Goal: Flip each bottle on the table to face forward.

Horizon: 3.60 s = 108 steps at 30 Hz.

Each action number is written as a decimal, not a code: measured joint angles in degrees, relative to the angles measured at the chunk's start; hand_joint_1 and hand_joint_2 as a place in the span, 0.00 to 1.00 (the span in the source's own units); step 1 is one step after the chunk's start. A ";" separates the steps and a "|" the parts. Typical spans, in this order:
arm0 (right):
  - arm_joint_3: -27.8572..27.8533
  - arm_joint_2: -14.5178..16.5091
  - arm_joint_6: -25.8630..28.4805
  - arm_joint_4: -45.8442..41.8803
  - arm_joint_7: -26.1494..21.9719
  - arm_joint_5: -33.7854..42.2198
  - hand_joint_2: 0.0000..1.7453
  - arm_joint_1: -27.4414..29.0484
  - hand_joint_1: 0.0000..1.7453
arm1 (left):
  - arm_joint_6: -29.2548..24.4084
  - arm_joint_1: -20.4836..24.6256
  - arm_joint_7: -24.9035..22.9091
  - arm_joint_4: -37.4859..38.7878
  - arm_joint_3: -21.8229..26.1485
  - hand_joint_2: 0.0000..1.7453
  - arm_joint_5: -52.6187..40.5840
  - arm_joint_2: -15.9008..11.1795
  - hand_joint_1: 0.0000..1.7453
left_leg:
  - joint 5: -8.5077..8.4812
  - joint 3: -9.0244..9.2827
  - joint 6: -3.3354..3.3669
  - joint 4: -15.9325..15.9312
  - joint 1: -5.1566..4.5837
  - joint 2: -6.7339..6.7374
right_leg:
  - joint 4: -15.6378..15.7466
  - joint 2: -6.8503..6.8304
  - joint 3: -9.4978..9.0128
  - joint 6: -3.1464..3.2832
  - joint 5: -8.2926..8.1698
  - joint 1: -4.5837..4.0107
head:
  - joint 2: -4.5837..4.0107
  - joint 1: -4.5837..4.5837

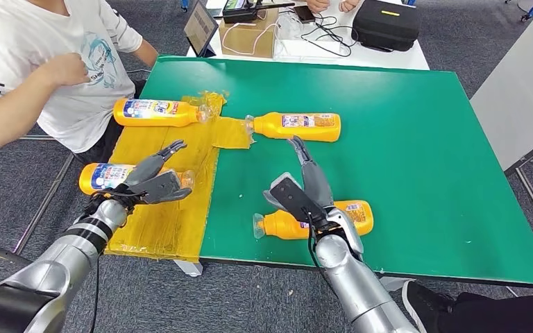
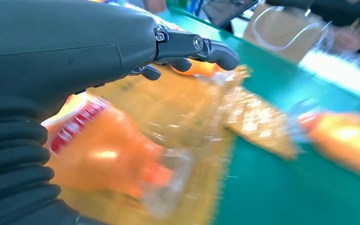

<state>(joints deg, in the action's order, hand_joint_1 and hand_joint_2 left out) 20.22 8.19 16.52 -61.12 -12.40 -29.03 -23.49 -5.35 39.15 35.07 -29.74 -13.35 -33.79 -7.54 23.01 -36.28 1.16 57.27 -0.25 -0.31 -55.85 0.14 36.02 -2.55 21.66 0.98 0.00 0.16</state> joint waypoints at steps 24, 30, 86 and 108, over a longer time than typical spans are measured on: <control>0.51 -7.57 -2.19 -2.01 10.22 -19.76 1.00 7.53 0.00 | 22.12 -13.90 -3.83 -22.75 14.53 1.00 27.64 6.99 0.00 | 0.05 -0.04 0.02 0.00 -0.02 -0.01 | 0.05 -0.01 0.01 -0.01 0.01 0.01 | 0.00 -0.02; 0.50 -9.08 -3.07 -2.00 11.15 -21.21 1.00 7.46 0.00 | 22.70 -14.34 -4.42 -23.64 14.53 1.00 28.36 7.56 0.00 | 0.04 -0.04 0.02 0.00 -0.02 0.00 | 0.04 0.00 0.01 -0.01 0.00 0.01 | 0.01 0.00; 6.15 -22.46 -22.34 11.60 12.92 -20.59 1.00 -8.31 1.00 | 26.18 -13.91 -6.04 -24.00 12.24 1.00 33.19 8.40 0.00 | 0.03 -0.05 0.03 0.02 -0.03 -0.05 | 0.04 -0.02 -0.01 -0.03 -0.01 0.01 | 0.01 0.00; 5.38 -19.22 -17.46 12.33 8.37 -7.78 1.00 -6.08 1.00 | 12.42 -11.99 -10.20 -19.79 11.49 1.00 30.86 9.28 0.00 | 0.04 -0.01 0.03 0.02 0.00 0.07 | 0.04 0.01 0.00 -0.03 -0.01 -0.02 | 0.01 -0.01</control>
<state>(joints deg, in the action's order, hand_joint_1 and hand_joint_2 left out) 25.60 -11.03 -0.94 -48.78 -4.03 -36.81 -29.58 7.06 27.16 24.87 -49.53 -1.86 -2.93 1.75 23.05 -36.29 1.19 57.29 -0.25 -0.25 -55.81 0.15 36.01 -2.58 21.65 0.96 0.01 0.15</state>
